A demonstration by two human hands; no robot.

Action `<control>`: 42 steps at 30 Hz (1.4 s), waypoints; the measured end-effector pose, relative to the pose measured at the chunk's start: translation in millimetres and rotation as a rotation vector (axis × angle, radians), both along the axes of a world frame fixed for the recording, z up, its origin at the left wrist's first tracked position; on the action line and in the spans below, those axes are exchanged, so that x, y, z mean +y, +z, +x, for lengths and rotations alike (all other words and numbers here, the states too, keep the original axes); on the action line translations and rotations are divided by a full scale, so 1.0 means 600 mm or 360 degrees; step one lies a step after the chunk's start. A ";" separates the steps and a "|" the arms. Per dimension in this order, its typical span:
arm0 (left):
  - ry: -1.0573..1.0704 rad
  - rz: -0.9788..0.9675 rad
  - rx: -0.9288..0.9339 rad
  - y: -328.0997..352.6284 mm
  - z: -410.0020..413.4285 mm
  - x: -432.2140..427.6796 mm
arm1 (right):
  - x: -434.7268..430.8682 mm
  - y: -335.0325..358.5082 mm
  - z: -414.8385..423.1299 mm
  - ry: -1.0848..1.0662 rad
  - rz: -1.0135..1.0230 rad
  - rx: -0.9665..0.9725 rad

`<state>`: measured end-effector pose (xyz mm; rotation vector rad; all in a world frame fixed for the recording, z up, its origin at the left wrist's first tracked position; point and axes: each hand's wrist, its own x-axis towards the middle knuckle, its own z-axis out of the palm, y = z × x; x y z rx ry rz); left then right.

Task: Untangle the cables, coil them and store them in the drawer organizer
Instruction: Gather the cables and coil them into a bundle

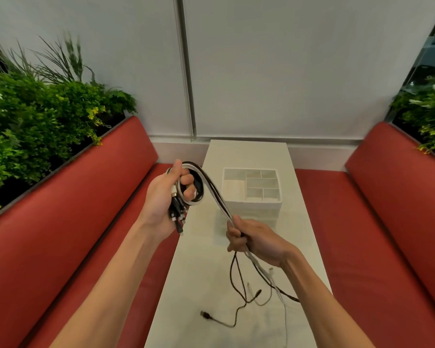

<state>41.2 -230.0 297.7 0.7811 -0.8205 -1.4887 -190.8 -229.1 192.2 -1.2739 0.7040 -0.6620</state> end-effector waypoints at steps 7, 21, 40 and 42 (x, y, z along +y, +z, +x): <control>0.0164 0.0057 0.0232 -0.014 0.009 -0.002 | 0.001 0.014 0.005 -0.0670 -0.0818 0.0950; -0.0206 -0.0923 -0.1522 -0.034 -0.001 0.006 | 0.049 0.124 0.066 -0.0132 -0.2753 0.1902; -0.0610 -0.0372 -0.0663 -0.059 -0.012 0.052 | 0.046 0.199 0.057 -0.0371 -0.1976 0.1225; -0.0744 -0.0326 -0.0515 -0.064 -0.010 0.049 | 0.037 0.203 0.055 -0.0399 -0.1955 0.1300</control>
